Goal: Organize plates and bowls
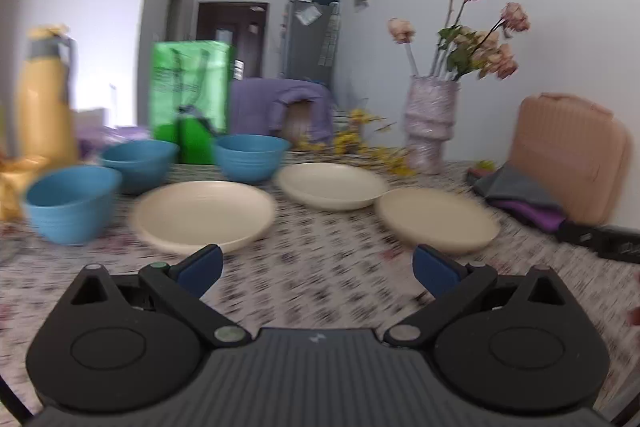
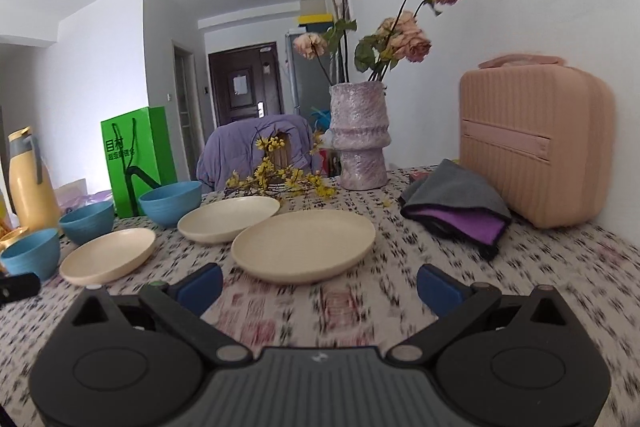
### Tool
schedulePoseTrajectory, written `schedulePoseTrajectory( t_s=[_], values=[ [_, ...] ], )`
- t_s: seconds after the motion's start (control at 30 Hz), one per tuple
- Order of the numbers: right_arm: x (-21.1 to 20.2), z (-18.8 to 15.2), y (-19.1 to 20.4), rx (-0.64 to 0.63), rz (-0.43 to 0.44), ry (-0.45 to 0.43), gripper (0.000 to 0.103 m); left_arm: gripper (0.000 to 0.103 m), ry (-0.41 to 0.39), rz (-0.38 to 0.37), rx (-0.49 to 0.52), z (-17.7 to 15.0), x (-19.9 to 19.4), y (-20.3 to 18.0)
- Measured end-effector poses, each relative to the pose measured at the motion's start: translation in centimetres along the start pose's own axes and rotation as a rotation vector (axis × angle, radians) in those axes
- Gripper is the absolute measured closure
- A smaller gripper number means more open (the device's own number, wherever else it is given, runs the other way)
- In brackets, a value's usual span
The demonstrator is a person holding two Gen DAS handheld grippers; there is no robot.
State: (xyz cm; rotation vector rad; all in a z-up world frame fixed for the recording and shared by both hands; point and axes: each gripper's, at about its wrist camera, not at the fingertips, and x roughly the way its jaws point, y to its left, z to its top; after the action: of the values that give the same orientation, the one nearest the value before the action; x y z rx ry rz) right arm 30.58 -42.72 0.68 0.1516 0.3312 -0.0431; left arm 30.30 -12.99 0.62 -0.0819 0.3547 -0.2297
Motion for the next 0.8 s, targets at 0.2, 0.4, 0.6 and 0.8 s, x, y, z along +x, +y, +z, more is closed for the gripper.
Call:
schedulePoseTrajectory(
  t_s=[0.2,0.4,0.6,0.8],
  values=[
    [6.8,2.4,-2.5,0.076,0.018,0.002,0.0,0.0,0.06,-0.045,-0.022,2.4,7.2,-1.8],
    [15.0,4.5,-2.1,-0.073,0.004,0.173,0.0,0.0,0.16,-0.083,-0.131,4.0,14.7,-2.7],
    [21.2,5.1,-2.2,-0.131,0.059,0.235,0.0,0.0,0.21,-0.03,-0.111,3.7,21.6,-3.7],
    [24.4,5.1,-4.8,-0.01,0.032,0.241,0.0,0.0,0.34,-0.037,-0.182,2.9,26.6,-3.5]
  ],
)
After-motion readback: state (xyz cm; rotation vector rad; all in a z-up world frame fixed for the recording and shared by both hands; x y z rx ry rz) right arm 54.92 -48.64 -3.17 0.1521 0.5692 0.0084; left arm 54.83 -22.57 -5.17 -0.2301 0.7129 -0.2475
